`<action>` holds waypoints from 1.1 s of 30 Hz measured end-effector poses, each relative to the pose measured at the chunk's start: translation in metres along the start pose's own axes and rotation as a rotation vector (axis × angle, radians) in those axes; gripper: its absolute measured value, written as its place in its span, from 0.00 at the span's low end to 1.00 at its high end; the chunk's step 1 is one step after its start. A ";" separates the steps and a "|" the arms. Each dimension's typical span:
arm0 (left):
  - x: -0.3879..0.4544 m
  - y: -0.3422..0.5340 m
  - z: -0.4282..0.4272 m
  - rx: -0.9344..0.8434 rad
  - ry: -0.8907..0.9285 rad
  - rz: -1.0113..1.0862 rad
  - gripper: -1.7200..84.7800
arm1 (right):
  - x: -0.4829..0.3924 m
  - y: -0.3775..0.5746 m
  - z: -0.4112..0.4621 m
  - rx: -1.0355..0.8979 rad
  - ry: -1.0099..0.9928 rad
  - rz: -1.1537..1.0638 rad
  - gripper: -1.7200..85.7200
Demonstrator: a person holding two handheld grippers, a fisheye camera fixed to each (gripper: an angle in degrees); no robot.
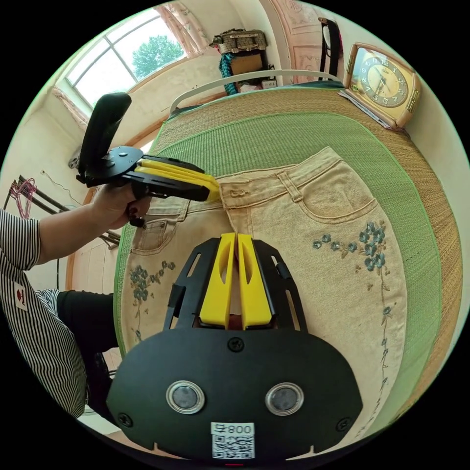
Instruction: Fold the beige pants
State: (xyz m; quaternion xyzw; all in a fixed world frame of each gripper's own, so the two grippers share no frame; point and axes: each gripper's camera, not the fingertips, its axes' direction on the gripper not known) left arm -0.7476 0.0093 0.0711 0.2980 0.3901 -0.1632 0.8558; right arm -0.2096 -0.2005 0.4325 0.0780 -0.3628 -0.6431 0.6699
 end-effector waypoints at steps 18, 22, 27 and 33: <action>0.015 -0.002 0.051 -0.086 -0.013 0.077 0.02 | 0.021 0.035 -0.047 0.055 -0.019 0.185 0.02; 0.020 -0.002 0.057 -0.084 -0.051 0.092 0.02 | 0.016 0.038 -0.038 0.053 -0.031 0.203 0.02; 0.030 -0.002 0.051 0.009 -0.125 0.090 0.02 | 0.000 0.033 -0.043 0.049 0.015 0.190 0.02; 0.018 -0.008 0.073 -0.069 -0.126 0.058 0.02 | -0.010 0.032 -0.050 0.078 0.001 0.233 0.02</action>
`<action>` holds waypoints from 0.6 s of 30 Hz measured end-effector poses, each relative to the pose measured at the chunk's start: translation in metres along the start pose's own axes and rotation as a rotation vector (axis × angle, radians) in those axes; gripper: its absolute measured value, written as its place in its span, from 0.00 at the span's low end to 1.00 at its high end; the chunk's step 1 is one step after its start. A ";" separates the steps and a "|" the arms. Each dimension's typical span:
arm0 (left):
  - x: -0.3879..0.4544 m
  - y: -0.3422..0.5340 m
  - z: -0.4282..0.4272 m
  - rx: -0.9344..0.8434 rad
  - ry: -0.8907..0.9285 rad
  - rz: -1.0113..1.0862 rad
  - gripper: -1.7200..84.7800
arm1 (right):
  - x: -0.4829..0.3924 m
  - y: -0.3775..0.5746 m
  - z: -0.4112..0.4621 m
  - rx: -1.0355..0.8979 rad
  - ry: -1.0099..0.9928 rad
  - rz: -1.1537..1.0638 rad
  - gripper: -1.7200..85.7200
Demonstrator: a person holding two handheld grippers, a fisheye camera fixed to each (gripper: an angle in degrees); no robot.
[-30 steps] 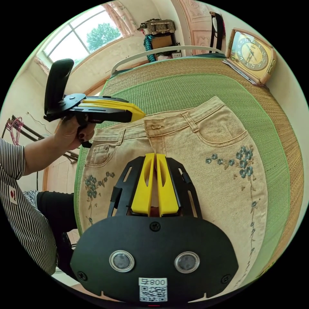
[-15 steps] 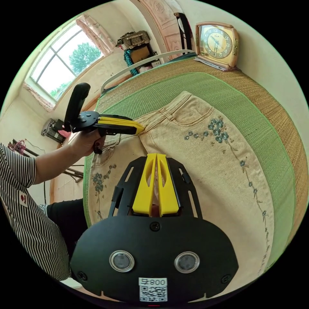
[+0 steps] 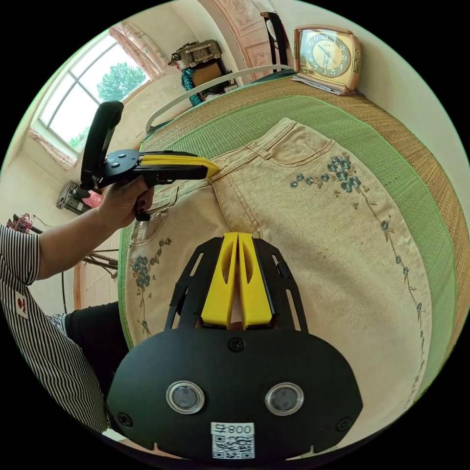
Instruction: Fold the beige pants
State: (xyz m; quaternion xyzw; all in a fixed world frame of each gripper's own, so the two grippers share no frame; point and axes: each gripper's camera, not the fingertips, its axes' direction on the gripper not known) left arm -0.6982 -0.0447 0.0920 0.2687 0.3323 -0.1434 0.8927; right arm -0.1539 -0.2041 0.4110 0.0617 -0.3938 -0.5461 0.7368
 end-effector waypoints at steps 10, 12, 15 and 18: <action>0.052 -0.010 0.007 -0.013 0.095 0.142 0.02 | -0.017 0.035 -0.061 0.158 -0.006 0.188 0.02; 0.053 -0.011 0.026 -0.084 0.097 0.137 0.02 | -0.019 0.047 -0.060 0.125 0.036 0.226 0.02; 0.049 -0.011 0.033 -0.054 0.120 0.126 0.02 | -0.023 0.058 -0.047 0.088 0.014 0.270 0.02; 0.050 -0.015 0.039 -0.053 0.105 0.137 0.02 | -0.033 0.054 -0.046 0.090 0.039 0.277 0.02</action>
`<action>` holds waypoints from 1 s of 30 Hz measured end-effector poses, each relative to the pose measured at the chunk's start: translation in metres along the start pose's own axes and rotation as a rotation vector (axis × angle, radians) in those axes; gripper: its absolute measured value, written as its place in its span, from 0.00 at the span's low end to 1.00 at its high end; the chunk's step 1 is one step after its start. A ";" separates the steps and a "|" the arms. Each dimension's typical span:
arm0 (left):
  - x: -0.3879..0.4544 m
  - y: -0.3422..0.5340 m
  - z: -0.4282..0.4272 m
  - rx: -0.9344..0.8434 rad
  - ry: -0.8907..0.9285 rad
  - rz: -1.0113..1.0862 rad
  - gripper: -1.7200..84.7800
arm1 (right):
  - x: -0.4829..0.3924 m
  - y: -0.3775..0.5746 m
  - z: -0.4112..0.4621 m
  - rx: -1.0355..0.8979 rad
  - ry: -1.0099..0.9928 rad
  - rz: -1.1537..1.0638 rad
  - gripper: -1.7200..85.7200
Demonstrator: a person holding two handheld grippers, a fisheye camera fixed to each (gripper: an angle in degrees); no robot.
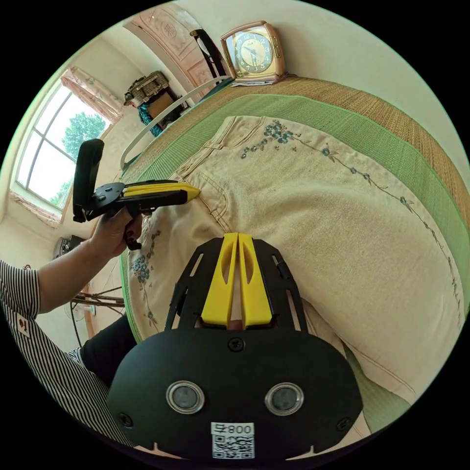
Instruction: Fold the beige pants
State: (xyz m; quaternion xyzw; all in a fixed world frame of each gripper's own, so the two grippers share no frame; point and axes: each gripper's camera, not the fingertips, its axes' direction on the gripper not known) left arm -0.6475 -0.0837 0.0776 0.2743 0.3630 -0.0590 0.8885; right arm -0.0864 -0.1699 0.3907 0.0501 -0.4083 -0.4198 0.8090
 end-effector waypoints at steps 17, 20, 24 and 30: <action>0.008 -0.033 0.031 -0.093 0.042 -0.018 0.02 | -0.035 0.059 -0.046 0.003 -0.019 0.138 0.02; 0.007 -0.041 0.022 -0.027 0.054 0.000 0.03 | -0.047 0.063 -0.058 0.020 -0.008 0.099 0.02; 0.000 -0.062 0.020 0.029 0.119 0.037 0.04 | -0.052 0.072 -0.077 0.062 -0.027 0.094 0.02; -0.010 -0.106 0.040 0.038 0.171 0.074 0.08 | -0.054 0.076 -0.104 0.120 0.007 0.083 0.05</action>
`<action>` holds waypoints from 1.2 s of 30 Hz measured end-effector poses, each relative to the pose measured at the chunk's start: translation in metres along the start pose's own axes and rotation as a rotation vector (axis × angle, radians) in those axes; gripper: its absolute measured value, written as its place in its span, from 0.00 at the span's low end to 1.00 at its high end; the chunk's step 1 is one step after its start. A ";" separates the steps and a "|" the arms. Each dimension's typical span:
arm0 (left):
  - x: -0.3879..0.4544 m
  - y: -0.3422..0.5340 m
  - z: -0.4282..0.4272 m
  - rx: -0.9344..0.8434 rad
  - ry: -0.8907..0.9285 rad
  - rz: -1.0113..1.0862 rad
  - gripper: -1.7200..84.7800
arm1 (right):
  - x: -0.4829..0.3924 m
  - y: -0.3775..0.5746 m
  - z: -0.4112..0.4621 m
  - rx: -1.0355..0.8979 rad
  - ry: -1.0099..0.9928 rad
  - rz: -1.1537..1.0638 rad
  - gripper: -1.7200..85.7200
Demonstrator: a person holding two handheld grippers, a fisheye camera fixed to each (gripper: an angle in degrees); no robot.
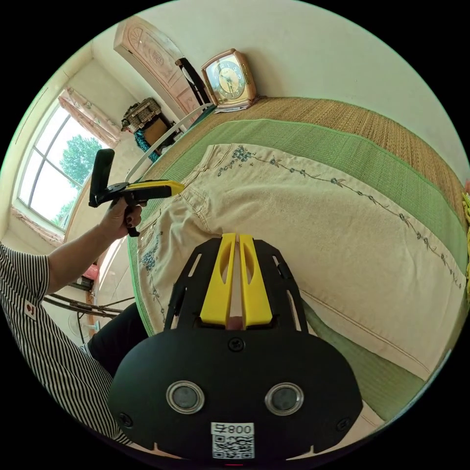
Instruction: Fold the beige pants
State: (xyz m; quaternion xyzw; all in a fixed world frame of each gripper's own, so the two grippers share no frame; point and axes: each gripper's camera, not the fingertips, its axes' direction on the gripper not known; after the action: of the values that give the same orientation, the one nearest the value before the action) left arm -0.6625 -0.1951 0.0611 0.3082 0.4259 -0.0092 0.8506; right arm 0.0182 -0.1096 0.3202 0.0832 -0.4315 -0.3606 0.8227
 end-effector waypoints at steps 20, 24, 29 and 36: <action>-0.025 -0.097 0.106 -0.119 -0.066 -0.022 0.08 | -0.029 0.009 0.024 -0.152 0.268 -0.073 0.06; -0.017 -0.135 0.113 -0.083 -0.083 0.046 0.10 | -0.028 0.002 0.002 -0.077 0.227 -0.075 0.04; -0.014 -0.190 0.139 -0.155 -0.166 0.140 0.11 | -0.016 -0.044 -0.005 -0.079 0.250 -0.154 0.09; 0.000 -0.249 0.201 -0.376 -0.276 0.303 0.13 | -0.011 -0.102 0.047 -0.247 0.318 -0.277 0.12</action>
State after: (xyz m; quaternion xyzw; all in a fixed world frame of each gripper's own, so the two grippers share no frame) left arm -0.5877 -0.5041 0.0223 0.2011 0.2492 0.1554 0.9345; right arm -0.0748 -0.1680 0.2962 0.0960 -0.2336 -0.5023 0.8270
